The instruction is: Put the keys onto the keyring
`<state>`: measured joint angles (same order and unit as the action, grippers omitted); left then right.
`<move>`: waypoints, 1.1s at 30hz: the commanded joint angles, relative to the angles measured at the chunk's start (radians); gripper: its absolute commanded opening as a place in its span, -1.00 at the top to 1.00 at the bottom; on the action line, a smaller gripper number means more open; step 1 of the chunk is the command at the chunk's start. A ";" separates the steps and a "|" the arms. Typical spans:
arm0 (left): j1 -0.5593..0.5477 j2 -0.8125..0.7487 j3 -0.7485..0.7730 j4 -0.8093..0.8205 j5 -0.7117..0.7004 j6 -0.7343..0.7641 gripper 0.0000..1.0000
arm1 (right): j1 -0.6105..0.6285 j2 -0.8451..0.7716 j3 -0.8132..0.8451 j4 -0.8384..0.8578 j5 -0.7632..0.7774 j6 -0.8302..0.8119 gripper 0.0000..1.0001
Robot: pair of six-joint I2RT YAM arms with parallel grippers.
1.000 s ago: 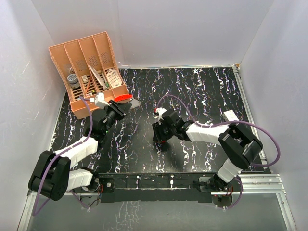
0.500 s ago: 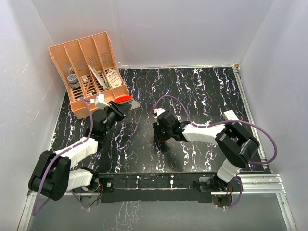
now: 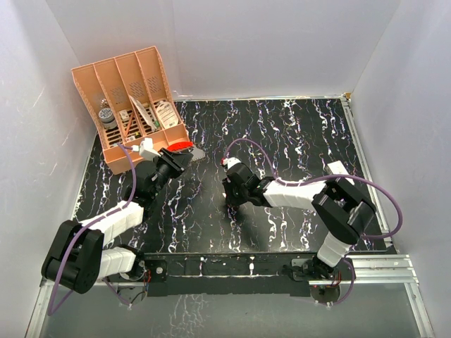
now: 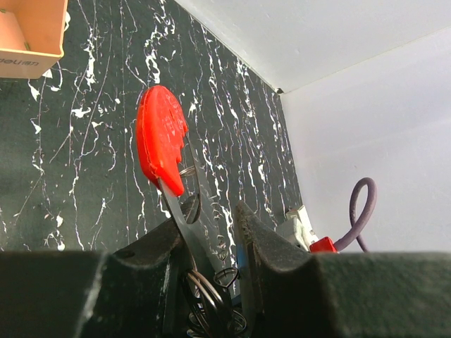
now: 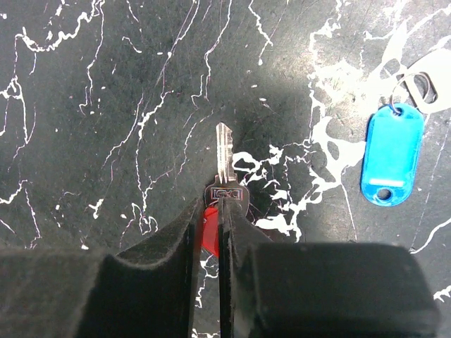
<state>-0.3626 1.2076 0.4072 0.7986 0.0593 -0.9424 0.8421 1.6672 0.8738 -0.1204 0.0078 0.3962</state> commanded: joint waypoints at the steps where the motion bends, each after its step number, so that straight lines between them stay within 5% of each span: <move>1: 0.005 -0.014 -0.001 0.033 -0.009 -0.001 1.00 | 0.006 0.003 0.027 -0.033 0.066 0.007 0.82; 6: 0.005 -0.008 0.001 0.031 -0.007 -0.001 1.00 | 0.006 -0.065 0.011 -0.007 0.111 0.000 1.00; 33: 0.005 0.106 0.089 -0.022 0.095 -0.048 1.00 | 0.005 -0.230 0.075 0.035 0.128 -0.158 1.00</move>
<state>-0.3626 1.3239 0.4320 0.7712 0.1074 -0.9718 0.8452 1.4628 0.8913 -0.1551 0.1322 0.3103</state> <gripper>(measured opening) 0.230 0.008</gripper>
